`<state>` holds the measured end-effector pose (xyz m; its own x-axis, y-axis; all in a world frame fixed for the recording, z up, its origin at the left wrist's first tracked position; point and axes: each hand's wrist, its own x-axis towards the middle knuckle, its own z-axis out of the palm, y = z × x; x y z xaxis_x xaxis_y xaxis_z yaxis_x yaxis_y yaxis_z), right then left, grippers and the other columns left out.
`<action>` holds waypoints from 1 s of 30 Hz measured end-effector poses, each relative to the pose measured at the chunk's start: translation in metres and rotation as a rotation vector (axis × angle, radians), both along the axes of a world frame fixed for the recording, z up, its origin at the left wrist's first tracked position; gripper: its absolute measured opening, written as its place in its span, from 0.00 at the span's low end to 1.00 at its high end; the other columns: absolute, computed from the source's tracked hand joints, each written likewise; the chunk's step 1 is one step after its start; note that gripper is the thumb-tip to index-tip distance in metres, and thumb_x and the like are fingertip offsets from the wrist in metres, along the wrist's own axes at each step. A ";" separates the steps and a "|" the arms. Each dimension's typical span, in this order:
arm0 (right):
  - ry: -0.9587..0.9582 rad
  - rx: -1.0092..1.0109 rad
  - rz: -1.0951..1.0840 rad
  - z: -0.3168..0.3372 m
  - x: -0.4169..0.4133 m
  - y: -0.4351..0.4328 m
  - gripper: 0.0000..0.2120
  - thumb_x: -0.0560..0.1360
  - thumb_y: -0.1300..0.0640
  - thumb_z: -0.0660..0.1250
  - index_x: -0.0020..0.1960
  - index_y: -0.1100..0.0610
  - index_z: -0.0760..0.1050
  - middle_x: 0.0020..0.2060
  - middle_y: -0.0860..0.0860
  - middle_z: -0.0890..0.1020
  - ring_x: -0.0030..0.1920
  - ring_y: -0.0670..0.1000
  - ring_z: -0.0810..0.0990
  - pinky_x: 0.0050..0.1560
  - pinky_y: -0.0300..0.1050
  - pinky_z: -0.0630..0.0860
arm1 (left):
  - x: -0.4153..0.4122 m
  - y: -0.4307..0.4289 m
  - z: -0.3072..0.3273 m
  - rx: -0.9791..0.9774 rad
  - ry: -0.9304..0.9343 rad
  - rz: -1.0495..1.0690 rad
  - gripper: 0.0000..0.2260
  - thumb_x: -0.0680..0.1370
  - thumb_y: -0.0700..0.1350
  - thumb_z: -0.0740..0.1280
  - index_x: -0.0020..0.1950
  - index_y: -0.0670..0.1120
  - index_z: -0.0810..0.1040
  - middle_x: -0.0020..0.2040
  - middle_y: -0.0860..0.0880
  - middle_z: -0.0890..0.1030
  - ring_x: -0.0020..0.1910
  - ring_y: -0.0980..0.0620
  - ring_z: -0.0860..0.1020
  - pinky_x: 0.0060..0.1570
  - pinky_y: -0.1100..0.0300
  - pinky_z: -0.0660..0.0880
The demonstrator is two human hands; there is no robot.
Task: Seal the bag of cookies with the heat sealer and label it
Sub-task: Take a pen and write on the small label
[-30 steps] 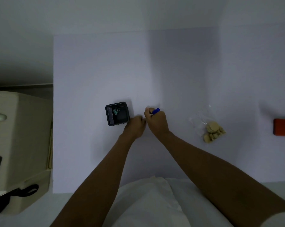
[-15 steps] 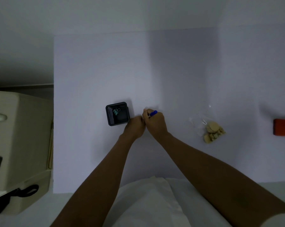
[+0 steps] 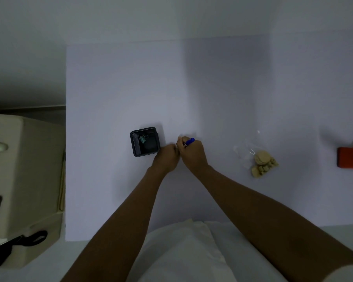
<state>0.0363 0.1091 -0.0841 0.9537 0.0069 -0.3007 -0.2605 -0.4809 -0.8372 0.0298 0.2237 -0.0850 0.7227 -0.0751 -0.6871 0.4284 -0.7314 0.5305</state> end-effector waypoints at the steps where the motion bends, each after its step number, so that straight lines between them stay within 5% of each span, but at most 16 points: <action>1: -0.001 0.000 -0.002 0.000 0.000 0.000 0.25 0.81 0.59 0.62 0.27 0.47 0.61 0.21 0.44 0.65 0.21 0.44 0.67 0.27 0.32 0.63 | 0.000 0.000 0.000 0.000 -0.001 0.002 0.15 0.82 0.47 0.55 0.47 0.40 0.77 0.39 0.41 0.80 0.38 0.41 0.79 0.38 0.51 0.76; 30: 0.009 -0.080 -0.027 -0.008 0.001 -0.002 0.25 0.81 0.56 0.61 0.26 0.49 0.61 0.21 0.48 0.67 0.22 0.48 0.67 0.28 0.46 0.70 | 0.000 -0.001 0.001 0.022 -0.028 -0.002 0.16 0.82 0.48 0.54 0.35 0.47 0.68 0.32 0.47 0.73 0.34 0.46 0.73 0.35 0.56 0.67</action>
<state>0.0374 0.1072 -0.0921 0.9504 -0.0434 -0.3081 -0.2820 -0.5387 -0.7939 0.0296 0.2225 -0.0840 0.7414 -0.0618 -0.6682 0.4123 -0.7437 0.5262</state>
